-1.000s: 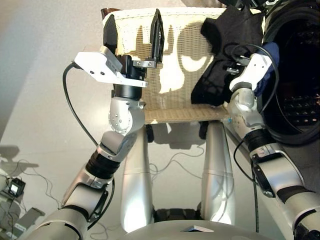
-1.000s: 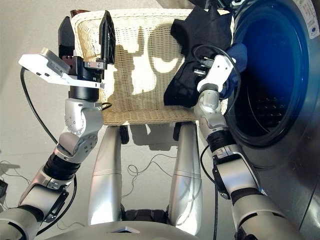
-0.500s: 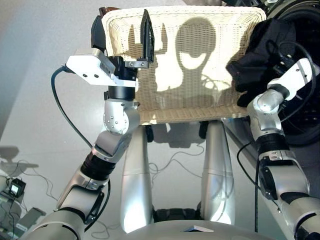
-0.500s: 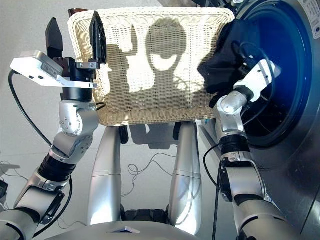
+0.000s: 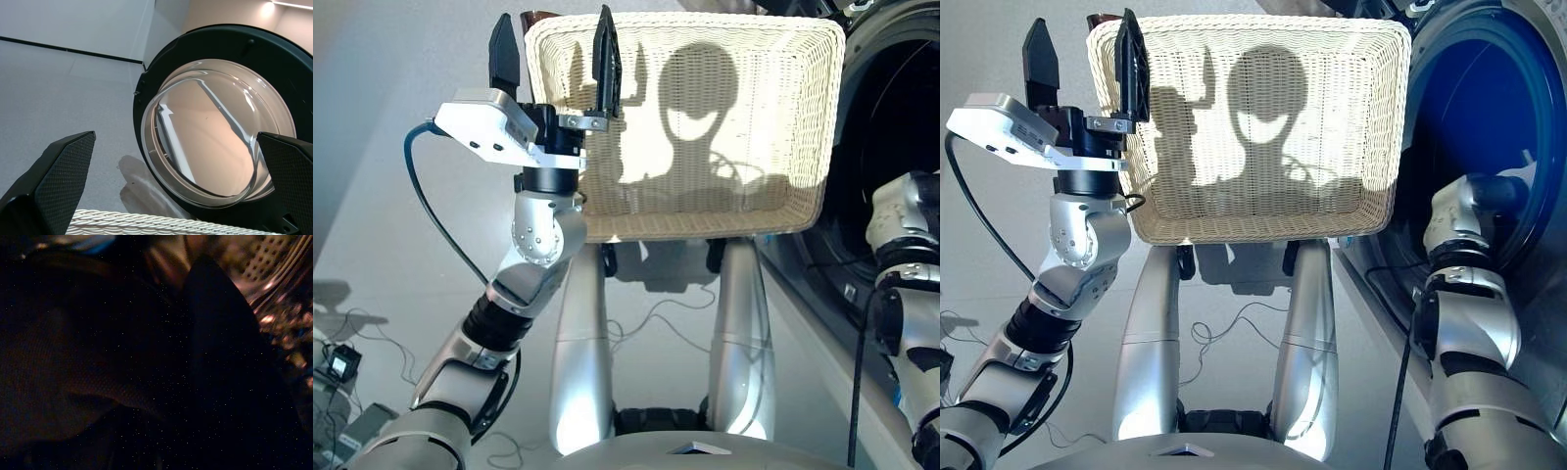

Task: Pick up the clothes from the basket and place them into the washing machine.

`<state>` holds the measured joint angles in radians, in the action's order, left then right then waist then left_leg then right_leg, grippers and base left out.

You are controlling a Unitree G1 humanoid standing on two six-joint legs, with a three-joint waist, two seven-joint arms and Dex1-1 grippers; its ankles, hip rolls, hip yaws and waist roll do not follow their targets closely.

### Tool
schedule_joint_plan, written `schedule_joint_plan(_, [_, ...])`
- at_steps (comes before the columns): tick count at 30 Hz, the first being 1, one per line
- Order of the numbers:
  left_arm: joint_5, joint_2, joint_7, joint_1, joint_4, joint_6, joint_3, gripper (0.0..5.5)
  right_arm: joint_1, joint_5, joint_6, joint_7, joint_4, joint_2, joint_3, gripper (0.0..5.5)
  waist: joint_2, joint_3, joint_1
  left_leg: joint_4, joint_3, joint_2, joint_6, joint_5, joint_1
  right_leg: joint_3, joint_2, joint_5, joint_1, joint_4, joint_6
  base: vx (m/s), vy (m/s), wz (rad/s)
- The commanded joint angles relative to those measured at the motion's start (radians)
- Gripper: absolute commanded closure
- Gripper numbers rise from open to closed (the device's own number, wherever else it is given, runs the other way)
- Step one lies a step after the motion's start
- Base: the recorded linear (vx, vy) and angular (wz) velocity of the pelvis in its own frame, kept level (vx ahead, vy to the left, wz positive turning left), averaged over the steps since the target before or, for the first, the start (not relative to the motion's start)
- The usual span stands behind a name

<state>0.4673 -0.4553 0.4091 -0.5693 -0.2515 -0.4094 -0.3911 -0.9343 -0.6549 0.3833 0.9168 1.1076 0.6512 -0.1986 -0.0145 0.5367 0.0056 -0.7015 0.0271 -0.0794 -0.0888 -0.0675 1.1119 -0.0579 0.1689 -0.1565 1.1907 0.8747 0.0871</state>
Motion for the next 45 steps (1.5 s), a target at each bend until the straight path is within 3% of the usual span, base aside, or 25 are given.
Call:
schedule_joint_plan(1, [-0.003, -0.003, -0.007, -0.013, -0.112, -0.076, 0.027, 0.00, -0.002, -0.018, 0.089, 0.005, -0.019, 0.188, 0.012, 5.50, -0.032, -0.017, -0.028, -0.057, 0.029, -0.007, 0.001, -0.061, -0.025, 0.006, -0.011, 0.093, -0.050, -0.107, 0.043, 0.000, 0.000, 0.000])
schedule_joint_plan(7, [-0.003, -0.016, -0.009, -0.010, -0.111, -0.080, 0.028, 0.00, -0.013, -0.024, 0.092, -0.002, -0.007, 0.240, 0.024, 5.50, -0.030, -0.017, -0.025, -0.063, 0.028, -0.008, 0.000, -0.074, -0.030, 0.006, -0.012, 0.081, -0.056, -0.101, 0.044, 0.000, 0.000, 0.000])
schedule_joint_plan(11, [0.003, -0.017, -0.019, -0.009, -0.107, -0.084, 0.026, 0.00, -0.022, -0.042, 0.095, -0.054, 0.001, 0.236, 0.044, 5.50, -0.031, -0.017, -0.023, -0.053, 0.030, -0.007, 0.002, -0.060, -0.030, 0.006, -0.012, 0.095, -0.055, -0.110, 0.043, 0.000, 0.000, 0.000])
schedule_joint_plan(12, [0.003, -0.014, -0.021, -0.007, -0.107, -0.083, 0.029, 0.00, -0.017, -0.047, 0.097, -0.064, -0.007, 0.230, 0.047, 3.13, -0.031, -0.017, -0.024, -0.059, 0.030, -0.008, 0.001, -0.072, -0.034, 0.006, -0.012, 0.084, -0.059, -0.105, 0.043, 0.000, 0.000, 0.000])
schedule_joint_plan(13, [0.004, -0.012, -0.024, -0.005, -0.107, -0.082, 0.032, 0.00, -0.012, -0.054, 0.100, -0.081, -0.014, 0.223, 0.045, 0.00, -0.030, -0.017, -0.025, -0.057, 0.031, -0.008, 0.001, -0.071, -0.035, 0.006, -0.012, 0.086, -0.059, -0.108, 0.043, 0.000, 0.000, 0.000])
schedule_joint_plan(21, [0.007, 0.013, -0.039, 0.000, -0.101, -0.075, 0.039, 0.00, 0.032, -0.034, 0.102, -0.156, -0.082, 0.118, 0.081, 0.00, -0.029, -0.017, -0.027, -0.057, 0.034, -0.008, 0.001, -0.070, -0.035, 0.005, -0.020, 0.085, -0.061, -0.111, 0.038, 0.000, 0.000, 0.000])
schedule_joint_plan(33, [-0.006, 0.057, -0.067, 0.015, -0.086, -0.055, 0.060, 0.00, 0.270, 0.235, 0.062, -0.310, -0.529, -0.151, 0.266, 0.00, -0.001, -0.017, -0.046, -0.029, 0.044, -0.010, 0.010, -0.050, -0.034, 0.002, -0.031, 0.109, -0.062, -0.145, 0.039, 0.000, 0.000, 0.000])
schedule_joint_plan(38, [0.012, 0.057, -0.099, 0.026, -0.083, -0.042, 0.066, 0.00, 0.340, 0.243, 0.025, -0.466, -0.647, -0.163, 0.369, 0.00, 0.009, -0.017, -0.050, -0.004, 0.048, -0.012, 0.010, -0.038, -0.042, 0.001, -0.030, 0.126, -0.066, -0.172, 0.045, 0.000, 0.000, 0.000])
schedule_joint_plan(45, [0.011, 0.050, -0.146, 0.060, -0.087, -0.024, 0.065, 0.00, 0.407, 0.178, 0.002, -0.674, -0.793, -0.153, 0.508, 0.00, 0.003, -0.017, -0.055, 0.073, 0.046, -0.010, -0.003, 0.008, -0.057, 0.005, -0.018, 0.158, -0.085, -0.236, 0.053, 0.000, 0.000, 0.000])
